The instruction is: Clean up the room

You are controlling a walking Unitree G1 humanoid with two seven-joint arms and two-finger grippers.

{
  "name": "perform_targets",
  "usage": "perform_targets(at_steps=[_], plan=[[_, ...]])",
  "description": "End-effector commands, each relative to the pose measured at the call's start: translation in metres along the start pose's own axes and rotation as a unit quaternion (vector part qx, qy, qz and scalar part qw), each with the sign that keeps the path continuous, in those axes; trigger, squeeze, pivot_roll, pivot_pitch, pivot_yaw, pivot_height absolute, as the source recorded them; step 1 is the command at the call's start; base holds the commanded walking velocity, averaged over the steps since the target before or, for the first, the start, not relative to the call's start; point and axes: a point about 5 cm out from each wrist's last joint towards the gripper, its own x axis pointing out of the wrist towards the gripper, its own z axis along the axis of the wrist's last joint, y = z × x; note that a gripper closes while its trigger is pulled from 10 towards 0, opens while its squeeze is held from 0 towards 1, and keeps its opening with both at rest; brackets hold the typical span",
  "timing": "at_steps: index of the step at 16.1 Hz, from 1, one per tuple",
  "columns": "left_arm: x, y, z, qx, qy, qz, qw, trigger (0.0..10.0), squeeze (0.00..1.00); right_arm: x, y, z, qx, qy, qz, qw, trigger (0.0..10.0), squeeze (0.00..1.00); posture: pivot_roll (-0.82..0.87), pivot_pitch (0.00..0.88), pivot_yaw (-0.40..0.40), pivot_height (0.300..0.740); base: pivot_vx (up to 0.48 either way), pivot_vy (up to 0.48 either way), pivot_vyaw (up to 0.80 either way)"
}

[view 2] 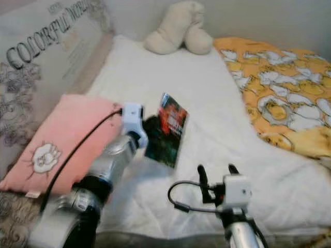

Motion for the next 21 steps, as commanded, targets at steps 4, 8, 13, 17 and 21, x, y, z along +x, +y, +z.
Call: perform_targets(at_steps=[4,8,13,17,21], plan=[[-0.019,0.033,-0.048,-0.036,0.107,0.038,0.993,10.0,0.00,-0.018,0.012,-0.012,0.017,0.046,0.013,0.999,10.0,0.00,-0.09,0.238,-0.020,0.740,0.000,0.000,0.00],[-0.022,0.053,-0.040,-0.015,0.102,0.100,0.990,10.0,0.00,-0.024,0.012,-0.012,0.017,0.056,0.015,0.998,10.0,0.00,-0.10,0.242,-0.023,0.740,0.000,0.000,0.00],[-0.032,0.088,-0.009,0.097,0.066,0.189,0.975,10.0,0.00,-0.027,0.010,-0.013,0.014,0.063,0.010,0.998,10.0,0.00,-0.10,0.236,-0.017,0.740,0.000,0.000,0.00],[-0.049,0.116,-0.005,0.116,0.081,0.232,0.963,10.0,0.00,-0.025,0.012,-0.016,0.018,0.072,0.021,0.997,10.0,0.00,-0.07,0.237,-0.023,0.740,0.000,0.000,0.00],[-0.054,0.122,-0.013,0.073,0.090,0.262,0.958,10.0,1.00,-0.022,0.013,-0.018,0.017,0.074,0.028,0.997,10.0,0.00,-0.06,0.234,-0.024,0.740,0.000,0.000,0.00]])
